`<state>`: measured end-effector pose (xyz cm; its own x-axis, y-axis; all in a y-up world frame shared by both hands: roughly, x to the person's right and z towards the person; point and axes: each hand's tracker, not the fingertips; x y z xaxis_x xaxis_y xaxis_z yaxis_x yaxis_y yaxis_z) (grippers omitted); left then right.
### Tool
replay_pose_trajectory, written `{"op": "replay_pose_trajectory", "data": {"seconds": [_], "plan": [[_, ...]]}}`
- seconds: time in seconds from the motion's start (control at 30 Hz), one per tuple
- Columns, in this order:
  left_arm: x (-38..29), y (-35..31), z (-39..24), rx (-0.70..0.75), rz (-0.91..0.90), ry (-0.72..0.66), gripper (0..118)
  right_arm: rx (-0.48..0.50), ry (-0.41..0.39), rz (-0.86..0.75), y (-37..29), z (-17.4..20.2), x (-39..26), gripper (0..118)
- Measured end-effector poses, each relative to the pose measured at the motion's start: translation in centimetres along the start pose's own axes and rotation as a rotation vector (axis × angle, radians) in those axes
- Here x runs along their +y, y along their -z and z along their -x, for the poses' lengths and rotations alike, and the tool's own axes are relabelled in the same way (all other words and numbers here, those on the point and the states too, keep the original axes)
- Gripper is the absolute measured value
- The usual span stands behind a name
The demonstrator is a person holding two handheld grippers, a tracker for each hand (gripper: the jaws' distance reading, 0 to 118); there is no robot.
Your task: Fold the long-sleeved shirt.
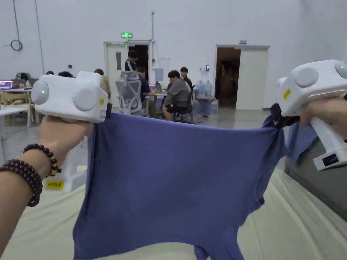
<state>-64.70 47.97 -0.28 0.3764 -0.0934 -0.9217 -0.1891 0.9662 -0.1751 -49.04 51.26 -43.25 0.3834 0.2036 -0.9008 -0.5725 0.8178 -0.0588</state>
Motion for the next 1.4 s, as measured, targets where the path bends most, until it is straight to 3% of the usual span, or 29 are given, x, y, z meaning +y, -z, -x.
{"op": "replay_pose_trajectory", "data": {"seconds": [0.1,0.2,0.3,0.5,0.73,0.93,1.1,1.27,1.4], "plan": [[6.9,-0.5,-0.9,0.04,-0.057,-0.05,2,-0.035,0.037,-0.116,-2.9,-1.2,4.4,0],[10.4,-1.0,-2.1,0.093,-0.123,0.048,2,-0.087,0.017,-0.194,-5.0,-1.8,7.4,0],[11.5,-1.2,-2.1,0.099,-0.11,0.035,2,-0.092,-0.011,-0.233,-6.3,-2.4,8.7,0],[11.3,-0.4,-1.5,0.086,-0.087,-0.02,2,-0.081,0.036,-0.253,-6.5,-3.2,8.6,0],[5.1,2.0,-1.4,0.1,-0.012,0.023,2,-0.053,0.02,-0.186,-3.0,-0.7,4.7,0],[-5.9,4.4,-1.3,0.084,0.154,0.074,2,0.022,0.02,-0.007,3.8,2.6,-3.9,0],[-15.3,5.4,-1.2,0.064,0.295,0.058,2,0.045,-0.036,0.105,8.0,5.5,-11.6,0],[-19.6,3.1,0.0,0.017,0.348,0.006,2,0.076,-0.024,0.137,8.5,5.8,-15.3,0],[-20.5,-2.0,1.3,-0.031,0.31,0.007,2,0.106,-0.017,0.167,5.1,5.3,-18.4,0]]}}
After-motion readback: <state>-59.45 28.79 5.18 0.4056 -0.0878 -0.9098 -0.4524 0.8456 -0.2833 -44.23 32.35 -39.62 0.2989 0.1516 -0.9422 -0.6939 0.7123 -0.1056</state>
